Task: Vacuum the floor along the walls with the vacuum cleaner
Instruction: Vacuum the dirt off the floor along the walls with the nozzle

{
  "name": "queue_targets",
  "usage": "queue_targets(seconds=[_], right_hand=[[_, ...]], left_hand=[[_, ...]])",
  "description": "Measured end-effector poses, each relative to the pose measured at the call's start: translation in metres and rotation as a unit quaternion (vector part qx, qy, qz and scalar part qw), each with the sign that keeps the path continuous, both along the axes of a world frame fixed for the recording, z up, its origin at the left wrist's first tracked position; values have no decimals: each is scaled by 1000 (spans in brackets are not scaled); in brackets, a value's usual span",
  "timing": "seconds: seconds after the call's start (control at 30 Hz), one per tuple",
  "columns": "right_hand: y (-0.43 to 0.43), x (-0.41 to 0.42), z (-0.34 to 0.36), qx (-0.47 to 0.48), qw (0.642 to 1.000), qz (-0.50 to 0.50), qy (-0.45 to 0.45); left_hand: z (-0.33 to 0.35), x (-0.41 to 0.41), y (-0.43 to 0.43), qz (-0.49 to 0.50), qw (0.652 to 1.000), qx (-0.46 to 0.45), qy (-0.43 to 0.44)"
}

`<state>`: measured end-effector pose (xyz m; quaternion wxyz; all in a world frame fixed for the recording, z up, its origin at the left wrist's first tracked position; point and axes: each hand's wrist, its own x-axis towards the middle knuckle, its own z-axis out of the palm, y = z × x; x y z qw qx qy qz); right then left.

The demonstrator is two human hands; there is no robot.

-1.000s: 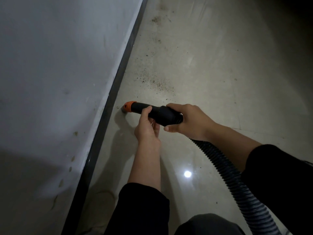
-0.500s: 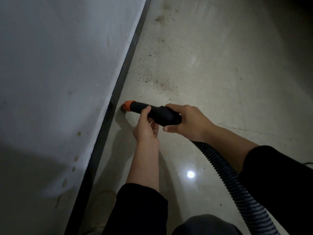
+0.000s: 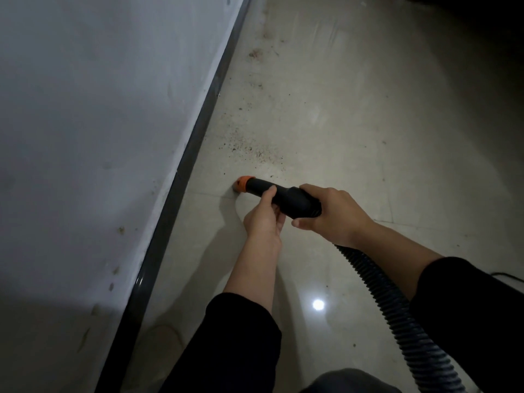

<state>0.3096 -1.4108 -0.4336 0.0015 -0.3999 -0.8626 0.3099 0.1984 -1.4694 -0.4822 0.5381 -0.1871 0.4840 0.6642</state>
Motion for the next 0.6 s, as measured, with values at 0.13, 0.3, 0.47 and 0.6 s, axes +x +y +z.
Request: queue_targets(seconds=[0.13,0.3,0.47,0.6], right_hand=[[3,15,-1,6,1000,-11,1],[7,26,1,1,1000,-12,-7],[13,37,6,-3,999,-37,-19],[18,41,16,-6,998,-50,-30]], left_hand=[[1,12,8,-25,1000,-13,13],[2,16,10,-62,998,-10,8],[9,18,24,-113,993,-33,8],[14,24,34,-142,989,-47,9]])
